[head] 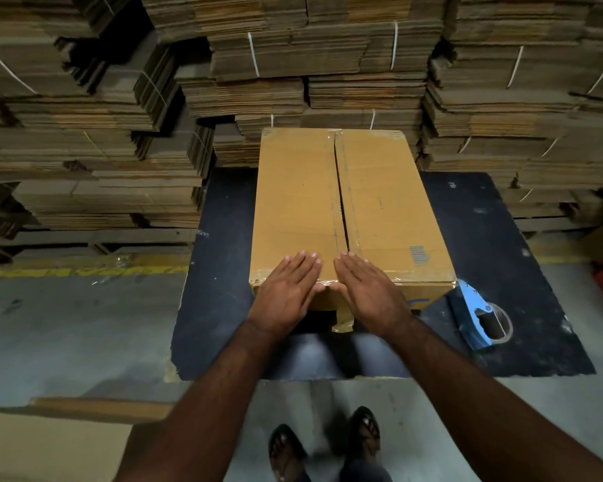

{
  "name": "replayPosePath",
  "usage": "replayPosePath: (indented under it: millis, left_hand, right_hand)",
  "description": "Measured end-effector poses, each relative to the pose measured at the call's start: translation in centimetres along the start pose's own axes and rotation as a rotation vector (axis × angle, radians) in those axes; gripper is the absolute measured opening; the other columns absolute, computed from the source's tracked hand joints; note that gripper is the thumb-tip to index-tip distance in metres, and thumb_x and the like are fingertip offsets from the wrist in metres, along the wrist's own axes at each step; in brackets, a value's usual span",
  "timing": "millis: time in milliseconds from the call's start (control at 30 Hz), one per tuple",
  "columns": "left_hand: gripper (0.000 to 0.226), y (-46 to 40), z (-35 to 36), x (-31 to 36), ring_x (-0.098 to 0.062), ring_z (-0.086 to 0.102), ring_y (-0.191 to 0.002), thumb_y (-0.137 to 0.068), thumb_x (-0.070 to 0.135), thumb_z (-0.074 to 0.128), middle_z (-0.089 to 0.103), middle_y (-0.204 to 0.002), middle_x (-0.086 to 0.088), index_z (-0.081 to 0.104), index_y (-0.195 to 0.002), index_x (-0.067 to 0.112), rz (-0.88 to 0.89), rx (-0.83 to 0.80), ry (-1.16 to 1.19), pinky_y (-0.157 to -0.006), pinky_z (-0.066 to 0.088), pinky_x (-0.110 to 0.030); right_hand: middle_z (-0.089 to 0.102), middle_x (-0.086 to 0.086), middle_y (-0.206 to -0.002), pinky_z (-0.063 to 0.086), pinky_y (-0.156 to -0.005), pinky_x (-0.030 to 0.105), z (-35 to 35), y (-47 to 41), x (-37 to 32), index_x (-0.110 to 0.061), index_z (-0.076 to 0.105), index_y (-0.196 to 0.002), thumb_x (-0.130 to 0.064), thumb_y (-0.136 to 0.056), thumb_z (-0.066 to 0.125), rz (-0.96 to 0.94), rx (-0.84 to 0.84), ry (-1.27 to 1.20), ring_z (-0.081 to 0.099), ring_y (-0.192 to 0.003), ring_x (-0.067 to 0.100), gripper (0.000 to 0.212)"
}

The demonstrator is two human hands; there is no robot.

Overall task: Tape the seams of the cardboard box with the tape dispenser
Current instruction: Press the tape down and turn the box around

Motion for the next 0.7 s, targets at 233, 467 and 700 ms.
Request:
replayPosePath:
  millis: [233, 467, 700]
  left_hand:
    - [0.05, 0.2, 0.8, -0.2, -0.029, 0.038, -0.141, -0.098, 0.021, 0.043, 0.04, -0.153, -0.011, 0.043, -0.146, 0.007, 0.113, 0.022, -0.095, -0.117, 0.03, -0.045]
    - [0.047, -0.7, 0.7, 1.5, -0.031, 0.048, -0.134, -0.098, 0.027, 0.043, 0.053, -0.143, -0.013, 0.054, -0.138, 0.005, -0.05, 0.029, -0.008, -0.113, 0.031, -0.043]
    - [0.095, 0.1, 0.2, 1.5, -0.026, 0.036, -0.142, -0.06, -0.007, 0.081, 0.042, -0.152, -0.009, 0.043, -0.146, 0.008, 0.057, -0.057, -0.009, -0.118, 0.017, -0.039]
  right_hand:
    - [0.051, 0.015, -0.144, 0.039, -0.11, 0.045, 0.7, 0.2, 0.6, -0.006, 0.049, -0.142, -0.045, -0.097, 0.038, -0.041, 0.026, 0.023, 0.05, -0.132, 0.029, 0.06]
    - [0.055, 0.015, -0.141, 0.037, -0.111, 0.043, 0.1, 0.9, 0.9, -0.004, 0.054, -0.137, -0.045, -0.103, 0.026, 0.049, 0.105, -0.051, 0.051, -0.131, 0.028, 0.061]
    - [0.045, 0.014, -0.148, 0.035, -0.114, 0.046, 0.5, 2.0, 1.8, -0.005, 0.044, -0.145, -0.038, -0.103, 0.033, -0.015, 0.024, -0.003, 0.043, -0.138, 0.028, 0.054]
Point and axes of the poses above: each hand's wrist, its own y-axis away from the middle knuckle, its own z-axis out of the palm, x = y × z, the point moved 6 cm from there along -y, towards the middle knuckle
